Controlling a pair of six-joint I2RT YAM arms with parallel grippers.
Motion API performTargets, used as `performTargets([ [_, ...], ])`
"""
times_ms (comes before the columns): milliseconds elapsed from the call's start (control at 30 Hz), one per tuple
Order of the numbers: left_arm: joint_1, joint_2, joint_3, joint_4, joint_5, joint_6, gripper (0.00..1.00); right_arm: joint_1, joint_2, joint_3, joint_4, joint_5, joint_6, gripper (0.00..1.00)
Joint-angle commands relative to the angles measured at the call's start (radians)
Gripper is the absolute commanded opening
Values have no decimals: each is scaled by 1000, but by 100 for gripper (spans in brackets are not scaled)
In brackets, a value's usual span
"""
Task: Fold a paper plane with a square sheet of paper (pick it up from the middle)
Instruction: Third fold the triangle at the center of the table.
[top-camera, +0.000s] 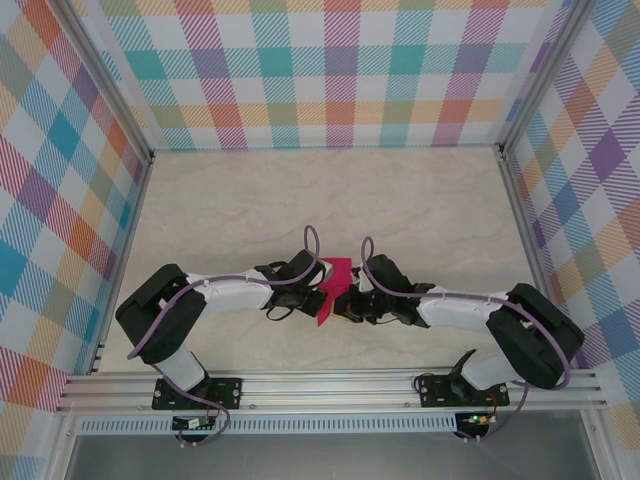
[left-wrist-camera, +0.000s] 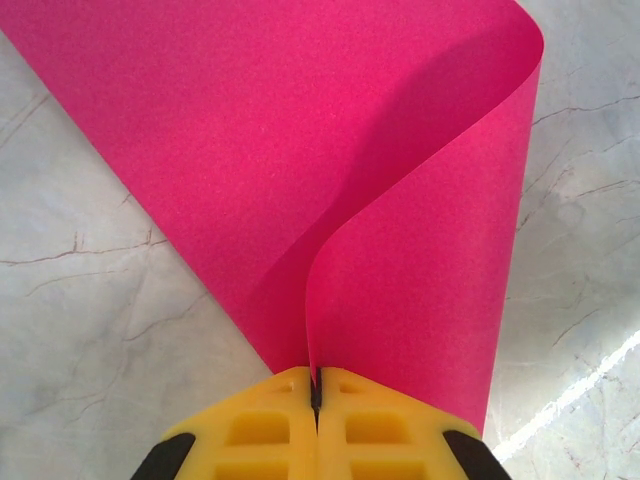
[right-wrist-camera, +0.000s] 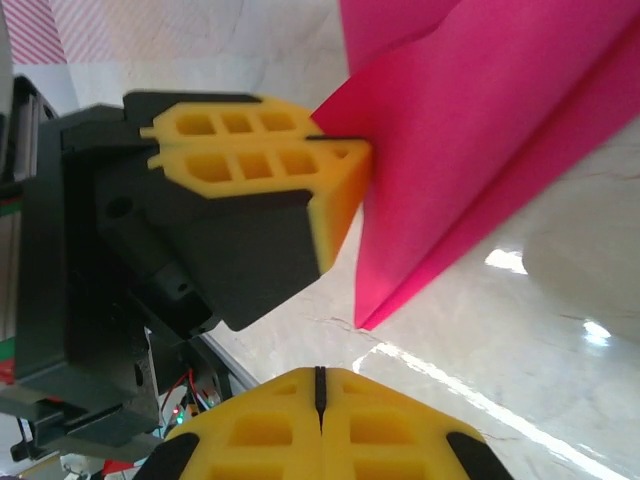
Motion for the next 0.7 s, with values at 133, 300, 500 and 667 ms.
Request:
performTargets([
  [133,5,60,-19,-19,23,9,0,62,115,22,157,0,85,0],
  [300,6,63,-18,-15,26,9,0,71,139,27,171,7,80,0],
  [500,6,68,-13,-19,28,11,0,72,192,26,226,-4,99,0],
  [667,5,71,-11,-20,28,11,0,72,225,26,245,-3,97,0],
])
